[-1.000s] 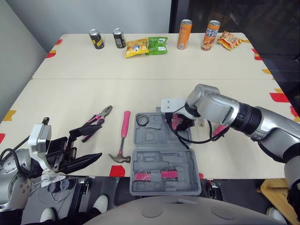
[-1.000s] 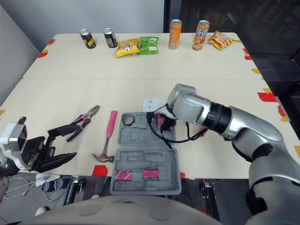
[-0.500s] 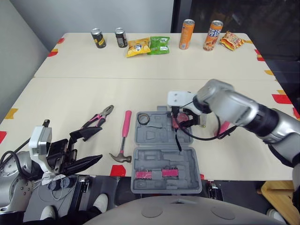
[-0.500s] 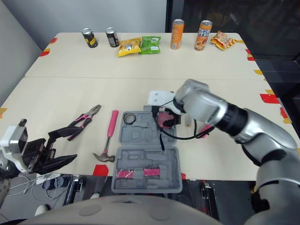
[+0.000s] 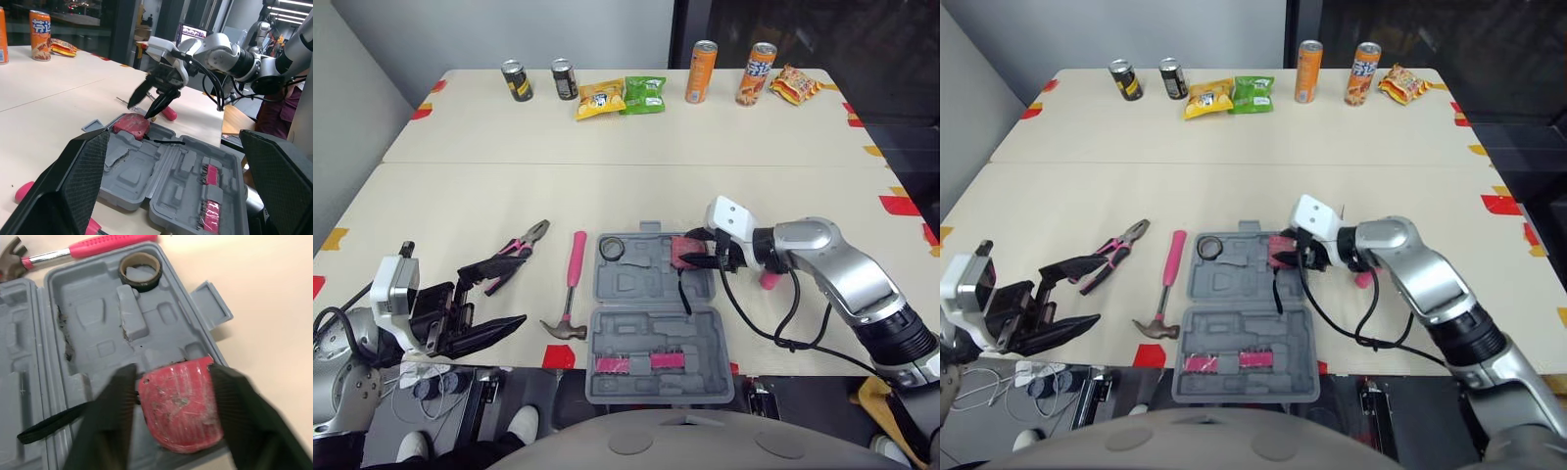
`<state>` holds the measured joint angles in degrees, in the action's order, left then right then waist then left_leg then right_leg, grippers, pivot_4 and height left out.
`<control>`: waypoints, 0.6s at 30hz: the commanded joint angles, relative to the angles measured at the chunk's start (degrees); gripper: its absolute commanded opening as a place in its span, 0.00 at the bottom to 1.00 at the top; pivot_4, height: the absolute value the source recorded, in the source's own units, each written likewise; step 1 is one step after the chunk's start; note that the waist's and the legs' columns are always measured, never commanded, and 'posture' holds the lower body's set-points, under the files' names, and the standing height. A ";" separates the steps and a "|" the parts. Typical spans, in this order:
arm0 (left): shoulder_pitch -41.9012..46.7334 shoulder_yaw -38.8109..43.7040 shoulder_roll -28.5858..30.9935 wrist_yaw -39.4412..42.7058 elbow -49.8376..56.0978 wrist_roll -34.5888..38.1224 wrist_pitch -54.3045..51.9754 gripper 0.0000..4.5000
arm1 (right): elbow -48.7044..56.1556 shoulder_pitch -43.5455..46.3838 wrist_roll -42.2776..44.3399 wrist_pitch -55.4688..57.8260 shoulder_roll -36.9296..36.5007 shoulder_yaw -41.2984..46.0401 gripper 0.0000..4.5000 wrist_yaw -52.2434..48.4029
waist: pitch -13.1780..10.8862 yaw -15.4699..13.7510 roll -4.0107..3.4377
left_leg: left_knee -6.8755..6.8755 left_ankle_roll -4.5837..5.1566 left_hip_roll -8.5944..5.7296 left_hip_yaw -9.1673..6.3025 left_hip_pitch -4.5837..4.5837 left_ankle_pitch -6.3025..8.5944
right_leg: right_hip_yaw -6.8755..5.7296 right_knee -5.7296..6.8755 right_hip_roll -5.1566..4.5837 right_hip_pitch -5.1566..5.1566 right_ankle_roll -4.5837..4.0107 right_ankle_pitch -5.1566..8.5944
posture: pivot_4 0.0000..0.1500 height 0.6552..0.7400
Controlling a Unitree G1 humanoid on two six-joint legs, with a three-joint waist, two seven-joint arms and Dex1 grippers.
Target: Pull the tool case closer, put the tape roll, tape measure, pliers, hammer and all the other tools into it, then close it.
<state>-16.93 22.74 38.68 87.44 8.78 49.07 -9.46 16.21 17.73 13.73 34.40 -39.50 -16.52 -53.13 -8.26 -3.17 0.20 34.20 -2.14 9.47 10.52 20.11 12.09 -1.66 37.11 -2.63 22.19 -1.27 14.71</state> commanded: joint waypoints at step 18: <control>1.56 -0.16 -1.23 1.19 -0.37 -1.03 0.83 1.00 | -18.91 -4.96 -7.03 -16.86 3.89 -1.88 0.43 0.51 | 0.07 0.18 0.06 | 0.00 0.04 0.00 -0.01 -0.02 -0.01 | -0.02 -0.03 0.00 -0.07 0.00 0.00 | 1.00 1.00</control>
<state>-15.88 22.38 37.59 88.13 8.36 48.21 -9.48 1.96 13.64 9.84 17.53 -35.60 -15.91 -52.18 -8.19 -2.99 0.27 34.20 -2.10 9.47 10.51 20.08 12.08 -1.67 37.08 -2.63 22.11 -1.27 14.72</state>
